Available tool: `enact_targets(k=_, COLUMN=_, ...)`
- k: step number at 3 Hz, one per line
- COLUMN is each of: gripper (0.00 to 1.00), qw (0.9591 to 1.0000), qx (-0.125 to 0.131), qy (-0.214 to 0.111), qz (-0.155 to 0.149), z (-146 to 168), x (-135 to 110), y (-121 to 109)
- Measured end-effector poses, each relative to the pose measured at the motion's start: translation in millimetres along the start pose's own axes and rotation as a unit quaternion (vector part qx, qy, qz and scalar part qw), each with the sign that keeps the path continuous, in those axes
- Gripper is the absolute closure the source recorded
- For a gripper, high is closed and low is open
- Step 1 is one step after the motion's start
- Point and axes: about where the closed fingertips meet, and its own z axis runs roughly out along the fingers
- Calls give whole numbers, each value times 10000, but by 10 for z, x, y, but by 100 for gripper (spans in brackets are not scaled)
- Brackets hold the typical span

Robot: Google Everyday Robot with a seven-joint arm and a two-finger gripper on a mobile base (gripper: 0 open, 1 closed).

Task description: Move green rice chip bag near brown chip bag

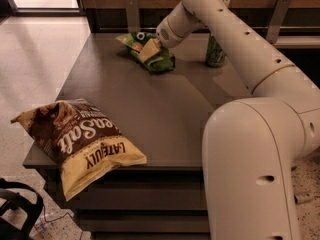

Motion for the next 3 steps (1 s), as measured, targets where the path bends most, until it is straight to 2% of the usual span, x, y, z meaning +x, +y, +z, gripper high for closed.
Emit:
enact_targets(k=2, gripper=100, qw=10000, qx=0, qy=-1, qz=-1, z=-4, x=-3, y=1)
enact_targets(k=3, gripper=100, qw=9996, qx=101, qy=-235, qz=-86, z=-377, x=11, y=96)
